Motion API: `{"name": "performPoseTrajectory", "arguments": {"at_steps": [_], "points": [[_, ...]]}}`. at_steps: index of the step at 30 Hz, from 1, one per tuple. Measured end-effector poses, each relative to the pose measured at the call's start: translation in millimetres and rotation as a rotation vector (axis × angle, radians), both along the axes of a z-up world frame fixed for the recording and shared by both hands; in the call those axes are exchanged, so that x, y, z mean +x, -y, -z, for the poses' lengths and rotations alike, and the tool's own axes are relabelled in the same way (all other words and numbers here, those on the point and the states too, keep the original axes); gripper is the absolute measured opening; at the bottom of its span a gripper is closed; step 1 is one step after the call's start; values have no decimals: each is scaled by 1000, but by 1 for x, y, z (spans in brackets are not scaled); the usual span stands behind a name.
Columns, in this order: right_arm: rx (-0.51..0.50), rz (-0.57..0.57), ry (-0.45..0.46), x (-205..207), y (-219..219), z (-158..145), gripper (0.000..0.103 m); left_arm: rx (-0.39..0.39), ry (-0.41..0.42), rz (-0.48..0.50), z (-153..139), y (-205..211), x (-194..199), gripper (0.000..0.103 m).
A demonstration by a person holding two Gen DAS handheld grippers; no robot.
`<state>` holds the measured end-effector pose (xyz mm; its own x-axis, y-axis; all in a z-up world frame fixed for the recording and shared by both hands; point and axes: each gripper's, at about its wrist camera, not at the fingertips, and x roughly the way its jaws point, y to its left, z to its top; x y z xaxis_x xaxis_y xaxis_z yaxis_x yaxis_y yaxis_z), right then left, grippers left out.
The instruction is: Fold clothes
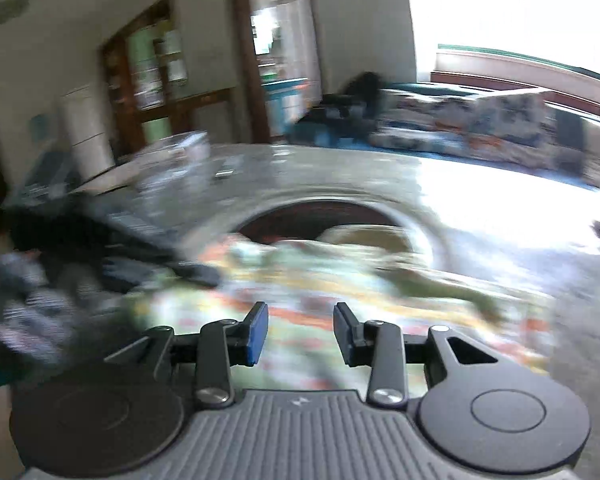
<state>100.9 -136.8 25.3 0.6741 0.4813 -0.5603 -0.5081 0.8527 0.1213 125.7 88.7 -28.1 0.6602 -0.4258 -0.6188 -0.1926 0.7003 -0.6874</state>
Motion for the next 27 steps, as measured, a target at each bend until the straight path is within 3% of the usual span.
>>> {"name": "performPoseTrajectory", "arguments": {"at_steps": [2, 8, 16, 22, 27], "points": [[-17, 88, 2, 9, 21, 5, 46, 1, -1, 1, 0, 0, 1, 19], [-31, 230, -22, 36, 60, 23, 45, 10, -2, 1, -1, 2, 3, 19], [-96, 283, -17, 43, 74, 34, 44, 22, -2, 10, -1, 3, 5, 20], [-58, 308, -57, 50, 86, 33, 51, 34, -1, 15, -1, 3, 6, 21], [-29, 301, -62, 51, 82, 34, 49, 34, -1, 23, -1, 3, 6, 22]]}}
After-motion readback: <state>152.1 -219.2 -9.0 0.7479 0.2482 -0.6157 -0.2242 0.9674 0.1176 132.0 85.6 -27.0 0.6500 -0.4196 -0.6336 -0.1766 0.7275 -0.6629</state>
